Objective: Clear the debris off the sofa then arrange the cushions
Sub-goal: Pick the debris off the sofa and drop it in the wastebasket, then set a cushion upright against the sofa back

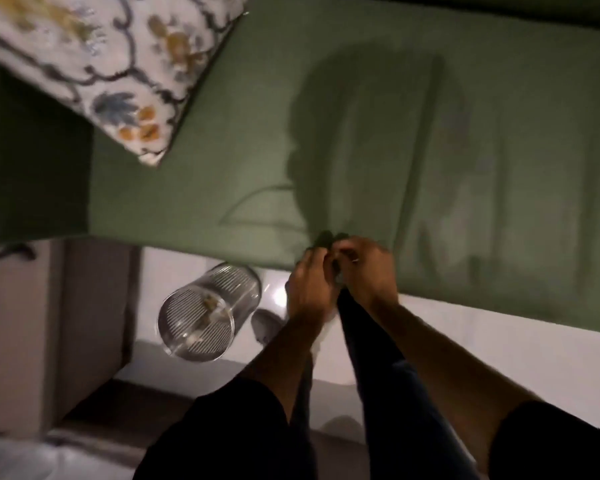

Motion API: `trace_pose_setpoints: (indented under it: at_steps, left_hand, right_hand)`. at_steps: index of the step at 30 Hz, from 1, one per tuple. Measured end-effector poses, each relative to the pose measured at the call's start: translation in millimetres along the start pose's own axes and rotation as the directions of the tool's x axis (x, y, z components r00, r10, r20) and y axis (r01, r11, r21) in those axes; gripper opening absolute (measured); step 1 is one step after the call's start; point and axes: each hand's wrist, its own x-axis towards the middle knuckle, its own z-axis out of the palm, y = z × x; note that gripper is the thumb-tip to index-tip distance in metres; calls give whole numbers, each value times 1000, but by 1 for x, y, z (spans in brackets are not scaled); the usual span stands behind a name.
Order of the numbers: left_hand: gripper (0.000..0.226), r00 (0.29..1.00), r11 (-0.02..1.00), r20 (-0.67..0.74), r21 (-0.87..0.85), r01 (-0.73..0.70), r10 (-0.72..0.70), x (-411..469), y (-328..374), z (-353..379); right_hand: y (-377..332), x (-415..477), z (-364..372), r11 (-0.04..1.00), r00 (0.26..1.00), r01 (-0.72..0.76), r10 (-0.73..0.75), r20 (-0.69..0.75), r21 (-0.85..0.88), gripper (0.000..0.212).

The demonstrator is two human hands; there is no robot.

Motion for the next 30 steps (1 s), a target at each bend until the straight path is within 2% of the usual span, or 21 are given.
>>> trace_pose_setpoints:
  at_steps: [4, 7, 9, 11, 15, 18, 21, 24, 26, 27, 30]
  left_hand:
    - [19, 975, 982, -119, -3, 191, -190, -49, -104, -41]
    - [17, 916, 938, -212, -18, 345, -341, -75, -163, -66]
    - [18, 870, 899, -238, -40, 436, -433, -83, -191, -79]
    - [22, 833, 859, -222, -56, 508, -507, -85, -210, -88]
    - [30, 785, 794, -126, -57, 605, -607, -83, -226, -102]
    - [36, 788, 795, -110, -133, 592, -606, -76, -221, -113]
    - [41, 834, 835, -83, -138, 532, -545, -58, -209, -127]
    - [42, 890, 888, -125, -214, 408, -439, -33, -194, -145]
    - [44, 894, 881, -163, -311, 356, -419, -13, -178, -159]
    - [44, 891, 880, -210, -359, 311, -401, 2, -168, -170]
    - [42, 888, 901, -319, -385, 199, -332, 51, -133, -211]
  right_hand:
    - [-47, -35, 94, 1000, 970, 20, -24, 243, 19, 14]
    - [-74, -54, 152, 998, 940, 58, -47, 337, -21, 16]
    - [-90, -67, 181, 993, 923, 105, -81, 376, -46, 27]
    - [-99, -76, 202, 991, 903, 136, -124, 412, 1, 35]
    - [-102, -82, 229, 986, 847, 164, -125, 517, -31, 29]
    - [-103, -77, 223, 962, 810, 243, -130, 572, -126, 40]
    - [-111, -56, 198, 916, 790, 332, -140, 598, -225, 45]
    - [-132, -26, 157, 908, 846, 327, -156, 510, -263, 38]
    - [-147, -3, 130, 881, 885, 389, -276, 374, -270, 31]
    - [-158, 13, 113, 857, 880, 433, -336, 335, -280, 29]
    - [-206, 61, 62, 861, 869, 437, -329, 370, -260, 32]
